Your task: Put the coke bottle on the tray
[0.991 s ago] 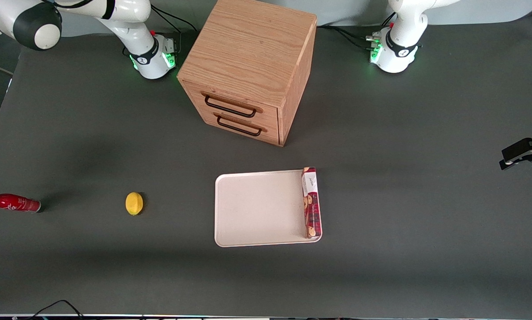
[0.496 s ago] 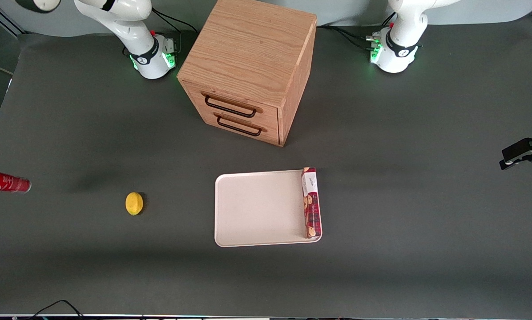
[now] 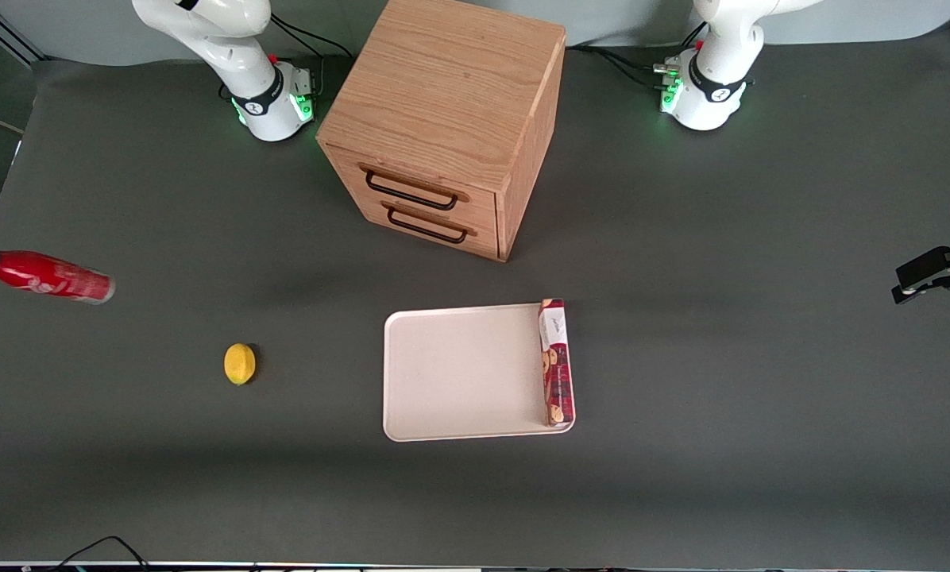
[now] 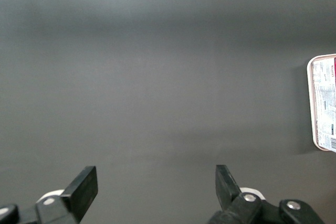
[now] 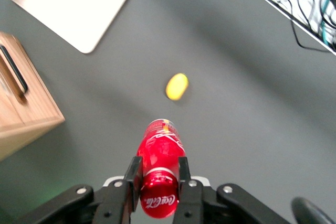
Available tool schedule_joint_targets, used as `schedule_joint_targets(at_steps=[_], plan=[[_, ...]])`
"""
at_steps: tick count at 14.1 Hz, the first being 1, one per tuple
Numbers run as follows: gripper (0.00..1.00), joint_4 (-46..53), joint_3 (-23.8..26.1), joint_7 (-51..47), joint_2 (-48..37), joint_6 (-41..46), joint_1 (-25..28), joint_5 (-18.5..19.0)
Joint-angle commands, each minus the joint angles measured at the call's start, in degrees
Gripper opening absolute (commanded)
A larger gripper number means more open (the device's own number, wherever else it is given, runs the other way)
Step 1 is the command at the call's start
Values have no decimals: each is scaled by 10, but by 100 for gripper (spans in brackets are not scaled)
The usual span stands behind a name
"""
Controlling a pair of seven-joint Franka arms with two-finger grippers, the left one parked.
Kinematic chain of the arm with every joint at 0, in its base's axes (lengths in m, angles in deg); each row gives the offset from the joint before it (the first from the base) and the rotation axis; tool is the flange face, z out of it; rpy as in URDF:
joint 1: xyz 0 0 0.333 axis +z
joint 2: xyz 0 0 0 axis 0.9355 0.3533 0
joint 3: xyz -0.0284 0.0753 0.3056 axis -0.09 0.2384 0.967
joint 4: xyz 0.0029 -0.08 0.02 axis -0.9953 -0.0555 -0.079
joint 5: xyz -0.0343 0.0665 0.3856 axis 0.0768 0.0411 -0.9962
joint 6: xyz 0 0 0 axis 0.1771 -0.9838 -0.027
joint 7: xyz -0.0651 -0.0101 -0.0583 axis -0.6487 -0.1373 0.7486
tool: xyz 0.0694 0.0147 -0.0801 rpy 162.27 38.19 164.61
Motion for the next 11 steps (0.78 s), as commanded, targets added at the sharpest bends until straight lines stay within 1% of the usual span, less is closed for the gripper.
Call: schedule_joint_targets(at_steps=[1, 3, 4, 6, 9, 10, 11], plan=[[0, 18, 141, -230, 9, 10, -6, 30], [0, 13, 219, -419, 42, -1, -2, 28], [0, 10, 252, -498, 58, -21, 2, 36], [0, -35, 323, -602, 78, -84, 12, 104], [0, -137, 417, -787, 104, -219, 13, 197], [0, -165, 433, -825, 115, -249, 13, 234], [0, -188, 441, -843, 122, -269, 13, 261]])
